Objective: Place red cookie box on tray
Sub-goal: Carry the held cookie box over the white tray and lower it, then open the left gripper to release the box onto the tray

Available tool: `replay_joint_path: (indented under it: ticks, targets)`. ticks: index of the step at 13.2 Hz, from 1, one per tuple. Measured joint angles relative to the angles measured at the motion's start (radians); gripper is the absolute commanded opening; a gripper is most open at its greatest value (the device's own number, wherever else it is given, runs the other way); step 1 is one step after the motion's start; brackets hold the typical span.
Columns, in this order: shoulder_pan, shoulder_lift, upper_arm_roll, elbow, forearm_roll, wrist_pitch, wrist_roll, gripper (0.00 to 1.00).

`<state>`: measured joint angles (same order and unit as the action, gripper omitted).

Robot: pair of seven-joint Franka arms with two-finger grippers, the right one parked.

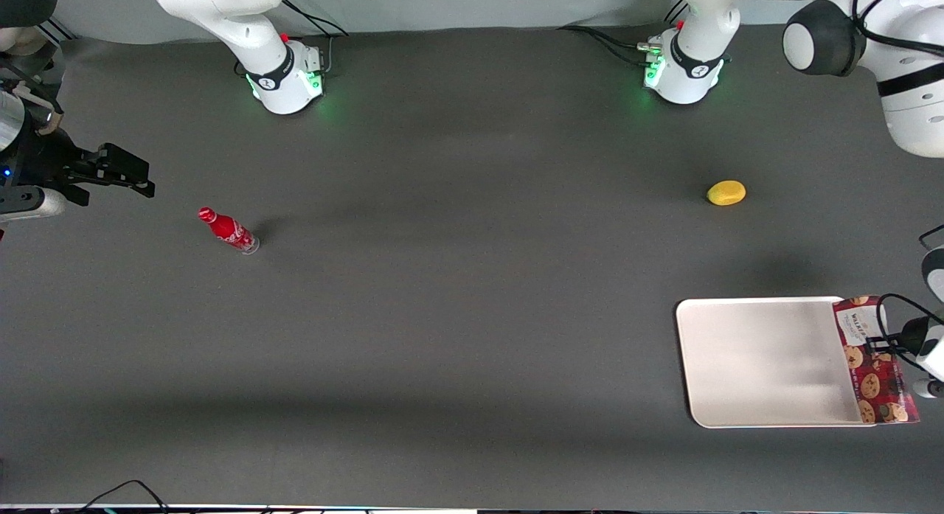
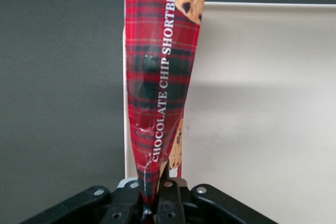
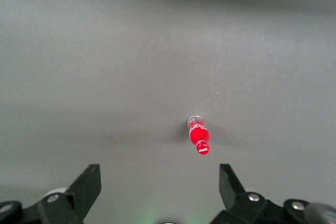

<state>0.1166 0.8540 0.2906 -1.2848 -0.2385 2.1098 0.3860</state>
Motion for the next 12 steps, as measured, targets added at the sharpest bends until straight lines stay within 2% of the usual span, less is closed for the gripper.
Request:
replay_joint_path:
  ticks: [6,7,8,12]
  targets:
    - [0.001,0.013,-0.004,-0.044,-0.002,0.062,0.000,0.00]
    - [0.001,0.013,-0.004,-0.044,-0.002,0.062,0.000,0.71]
    - [0.001,0.013,-0.004,-0.044,-0.002,0.062,0.000,1.00]
    - [0.000,0.014,-0.016,-0.069,-0.001,0.062,0.000,1.00]
